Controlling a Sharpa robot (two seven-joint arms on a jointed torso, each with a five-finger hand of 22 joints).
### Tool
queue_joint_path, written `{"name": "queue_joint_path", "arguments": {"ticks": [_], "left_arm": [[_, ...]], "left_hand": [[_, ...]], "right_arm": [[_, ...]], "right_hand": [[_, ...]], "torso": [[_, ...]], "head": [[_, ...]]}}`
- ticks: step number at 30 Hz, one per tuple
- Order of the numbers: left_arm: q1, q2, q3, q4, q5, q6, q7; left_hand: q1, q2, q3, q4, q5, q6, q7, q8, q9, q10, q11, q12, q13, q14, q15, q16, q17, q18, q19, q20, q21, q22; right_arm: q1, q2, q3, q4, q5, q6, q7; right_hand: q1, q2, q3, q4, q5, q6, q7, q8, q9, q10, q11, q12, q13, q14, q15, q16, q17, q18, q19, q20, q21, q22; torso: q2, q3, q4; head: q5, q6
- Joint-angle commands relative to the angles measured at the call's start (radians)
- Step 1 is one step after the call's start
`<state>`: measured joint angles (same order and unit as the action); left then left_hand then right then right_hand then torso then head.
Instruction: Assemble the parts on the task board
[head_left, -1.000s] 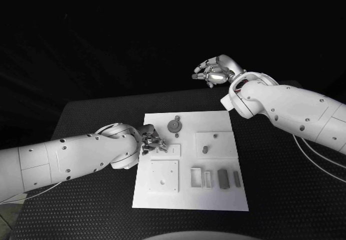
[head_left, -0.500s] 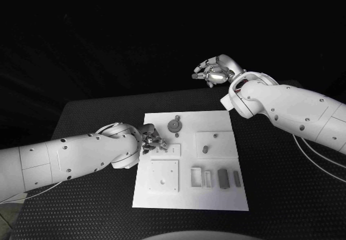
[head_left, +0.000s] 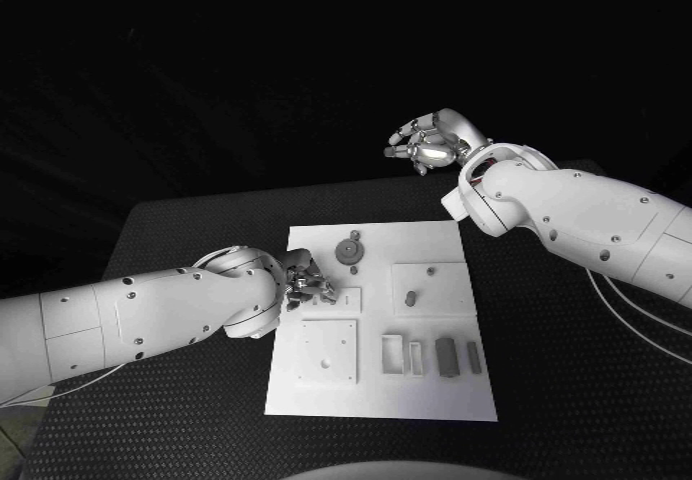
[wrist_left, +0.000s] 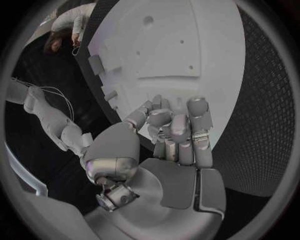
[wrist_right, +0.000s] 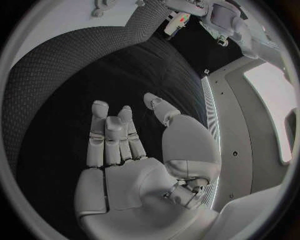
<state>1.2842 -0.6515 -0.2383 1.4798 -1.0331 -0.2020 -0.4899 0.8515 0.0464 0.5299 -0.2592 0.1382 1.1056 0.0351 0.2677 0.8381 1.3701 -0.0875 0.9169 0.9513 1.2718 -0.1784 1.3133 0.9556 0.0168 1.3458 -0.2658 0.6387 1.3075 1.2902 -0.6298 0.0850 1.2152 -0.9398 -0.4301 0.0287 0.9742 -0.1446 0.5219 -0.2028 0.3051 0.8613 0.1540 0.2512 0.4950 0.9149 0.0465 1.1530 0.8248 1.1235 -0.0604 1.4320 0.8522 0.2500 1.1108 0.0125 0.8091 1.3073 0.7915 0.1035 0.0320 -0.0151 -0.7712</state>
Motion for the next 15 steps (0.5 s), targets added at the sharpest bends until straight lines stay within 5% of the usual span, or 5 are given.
{"name": "queue_joint_path", "arguments": {"ticks": [1, 15], "left_arm": [[-0.001, 0.002, 0.0, 0.003, 0.005, 0.021, 0.005], [-0.001, 0.004, 0.0, 0.002, 0.001, 0.023, 0.001]], "left_hand": [[0.031, 0.041, 0.005, -0.003, 0.006, 0.141, -0.038, 0.007, 0.0, -0.027, -0.025, 0.005, -0.002, -0.034, -0.032, 0.004, -0.002, 0.023, 0.006, -0.001, 0.005, 0.02], [0.031, 0.04, 0.006, -0.003, 0.006, 0.141, -0.038, 0.006, 0.001, -0.027, -0.025, 0.005, -0.002, -0.034, -0.032, 0.005, -0.002, 0.023, 0.006, -0.001, 0.005, 0.02]], "right_arm": [[0.0, 0.0, 0.001, 0.001, 0.001, 0.01, 0.004], [0.0, -0.003, 0.001, 0.002, 0.002, 0.011, 0.004]], "right_hand": [[-0.007, 0.001, 0.003, -0.003, 0.004, 0.0, 0.007, -0.004, -0.001, -0.007, 0.002, 0.007, 0.0, -0.009, 0.001, -0.003, 0.001, 0.012, -0.007, -0.001, -0.007, 0.019], [-0.009, 0.002, 0.004, -0.002, 0.004, 0.0, 0.007, -0.004, -0.002, -0.007, 0.002, 0.007, 0.0, -0.009, 0.001, -0.003, 0.001, 0.012, -0.007, 0.0, -0.007, 0.019]], "torso": [[0.0, 0.0, 0.0001], [0.0, 0.0, 0.0001]], "head": [[0.0, -0.001], [0.001, -0.001]]}}
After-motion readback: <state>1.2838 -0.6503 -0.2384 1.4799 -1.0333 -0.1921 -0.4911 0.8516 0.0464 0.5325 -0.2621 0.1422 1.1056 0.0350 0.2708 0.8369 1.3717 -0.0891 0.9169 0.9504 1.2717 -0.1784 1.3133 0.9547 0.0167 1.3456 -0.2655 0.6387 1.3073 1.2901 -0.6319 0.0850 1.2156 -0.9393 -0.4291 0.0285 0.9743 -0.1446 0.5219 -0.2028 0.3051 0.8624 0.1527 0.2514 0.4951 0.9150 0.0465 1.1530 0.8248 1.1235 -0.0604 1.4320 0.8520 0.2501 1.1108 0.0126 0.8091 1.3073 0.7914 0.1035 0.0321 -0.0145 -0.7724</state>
